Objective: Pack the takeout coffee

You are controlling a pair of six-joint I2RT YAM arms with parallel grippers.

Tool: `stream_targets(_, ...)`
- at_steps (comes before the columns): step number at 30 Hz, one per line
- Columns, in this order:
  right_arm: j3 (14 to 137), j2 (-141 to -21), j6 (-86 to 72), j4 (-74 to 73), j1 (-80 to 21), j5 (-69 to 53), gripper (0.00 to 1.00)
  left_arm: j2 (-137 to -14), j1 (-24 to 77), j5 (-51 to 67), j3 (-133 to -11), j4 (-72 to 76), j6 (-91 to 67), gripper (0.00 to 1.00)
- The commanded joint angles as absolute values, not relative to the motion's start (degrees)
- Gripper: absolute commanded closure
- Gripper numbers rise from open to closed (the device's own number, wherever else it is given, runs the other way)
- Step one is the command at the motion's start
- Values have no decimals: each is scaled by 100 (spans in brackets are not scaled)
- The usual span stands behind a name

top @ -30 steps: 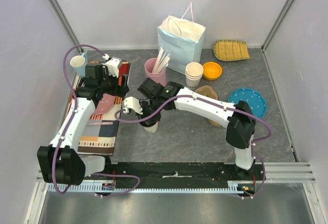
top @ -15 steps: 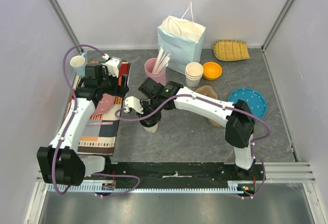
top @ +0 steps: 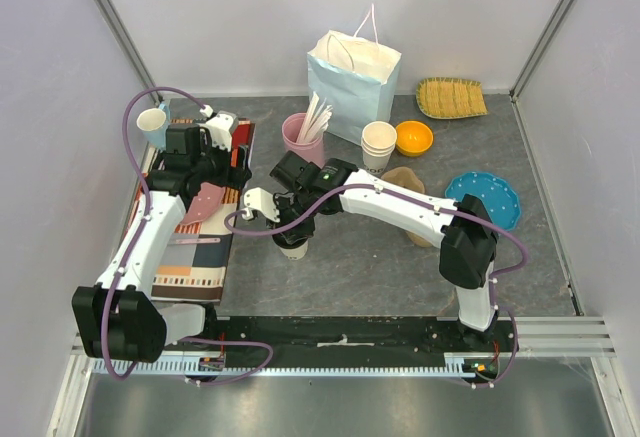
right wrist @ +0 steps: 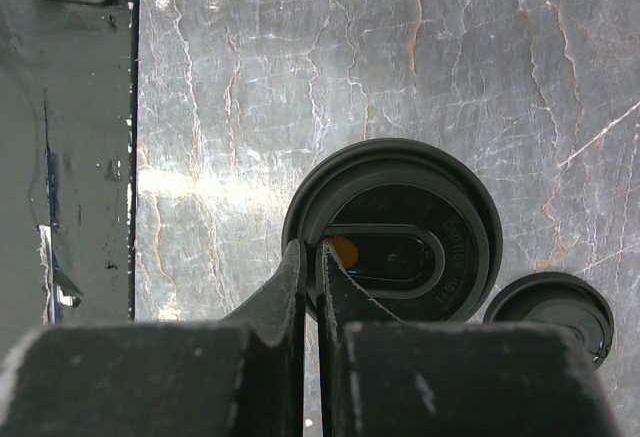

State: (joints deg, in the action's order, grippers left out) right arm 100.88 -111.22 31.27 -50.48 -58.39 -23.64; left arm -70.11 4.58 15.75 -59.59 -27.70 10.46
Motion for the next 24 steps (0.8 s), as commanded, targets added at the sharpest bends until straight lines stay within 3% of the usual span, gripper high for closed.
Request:
stream_targets(1,10055,-11092,3103,-4983,-5845,-2505,100,-6908,448,1679,-5959,-2698,1239,19)
stream_targets(11,9940,-11109,3076,-4922,-5854,-2505,99,-6908,448,1670,-5959,-2698,1239,19)
stream_targets(12,9949,-11092,3076,-4931,-5854,-2505,96,-6908,440,1679,-5959,-2698,1239,19)
stream_targets(13,9949,-11083,3076,-4922,-5854,-2505,84,-6917,448,1670,-5959,-2690,1248,19)
stream_targets(15,9923,-11040,3085,-4931,-5845,-2514,76,-6917,439,1670,-5968,-2689,1239,19)
stream_targets(16,9914,-11030,3094,-4931,-5853,-2496,65,-6917,448,1670,-5976,-2698,1239,19)
stream_targets(17,9905,-11022,3085,-4931,-5845,-2470,61,-6908,440,1670,-5968,-2690,1248,19)
stream_targets(19,9914,-10995,3085,-4931,-5854,-2478,54,-6917,439,1679,-5968,-2689,1239,19)
stream_targets(24,10002,-10969,3068,-4939,-5845,-2487,50,-6917,440,1696,-5959,-2689,1239,19)
